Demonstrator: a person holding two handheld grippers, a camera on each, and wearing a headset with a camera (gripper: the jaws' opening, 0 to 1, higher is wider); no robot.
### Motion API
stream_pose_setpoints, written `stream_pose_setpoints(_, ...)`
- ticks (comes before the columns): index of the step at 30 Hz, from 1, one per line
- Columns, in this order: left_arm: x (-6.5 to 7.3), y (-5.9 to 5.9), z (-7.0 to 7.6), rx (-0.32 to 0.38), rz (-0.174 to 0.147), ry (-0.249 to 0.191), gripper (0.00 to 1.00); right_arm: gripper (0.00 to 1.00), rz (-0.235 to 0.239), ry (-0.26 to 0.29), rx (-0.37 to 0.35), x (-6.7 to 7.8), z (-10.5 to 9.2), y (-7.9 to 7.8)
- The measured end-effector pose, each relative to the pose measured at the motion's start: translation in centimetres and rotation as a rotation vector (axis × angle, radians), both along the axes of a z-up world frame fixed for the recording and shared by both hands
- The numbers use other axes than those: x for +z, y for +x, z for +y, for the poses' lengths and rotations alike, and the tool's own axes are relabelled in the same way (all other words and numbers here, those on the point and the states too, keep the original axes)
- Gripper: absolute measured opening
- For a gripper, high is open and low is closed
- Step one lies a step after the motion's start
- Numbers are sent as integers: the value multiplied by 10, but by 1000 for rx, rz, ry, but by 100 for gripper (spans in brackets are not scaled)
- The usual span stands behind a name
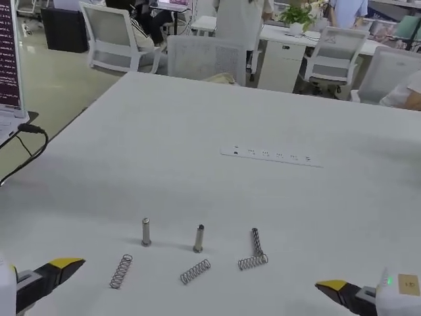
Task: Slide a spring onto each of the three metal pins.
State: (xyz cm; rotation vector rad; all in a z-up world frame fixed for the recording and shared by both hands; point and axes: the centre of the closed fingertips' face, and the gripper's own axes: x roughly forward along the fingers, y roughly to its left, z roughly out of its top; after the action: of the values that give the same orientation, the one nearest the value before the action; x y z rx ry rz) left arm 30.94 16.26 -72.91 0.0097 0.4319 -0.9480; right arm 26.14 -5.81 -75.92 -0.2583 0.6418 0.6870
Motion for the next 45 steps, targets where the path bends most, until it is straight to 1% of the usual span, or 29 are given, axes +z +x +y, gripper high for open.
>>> stream_pose_setpoints(5, 0, -2, -1, -3, 2, -2, 95, 76, 10, -10, 7, 1, -1, 0)
stream_pose_setpoints(9, 3, -1, -1, -11, -1, -2, 95, 74, 6, -22, 6, 7, -5, 4)
stream_pose_setpoints(11, 4, 0, 0, -13, -4, 0, 95, 73, -2, -32, 10, 13, -7, 5)
stream_pose_setpoints(16, 6, 2, -1, -20, -8, 0, 95, 68, -14, -32, 2, 27, -10, 13)
stream_pose_setpoints(18, 7, 2, -1, -24, -10, -1, 95, 65, -5, -29, -5, 29, -11, 16)
stream_pose_setpoints(24, 8, 1, 0, -24, -13, -6, 95, 61, -12, -38, -11, 36, -11, 27)
stream_pose_setpoints(32, 10, 0, 3, -13, -18, -13, 94, 57, -12, -50, -15, 37, -9, 41)
stream_pose_setpoints(40, 13, 0, 5, -4, -29, -13, 94, 54, 1, -64, -14, 32, -9, 50)
stream_pose_setpoints(45, 15, 0, 6, -1, -35, -9, 94, 52, 3, -70, -10, 31, -9, 54)
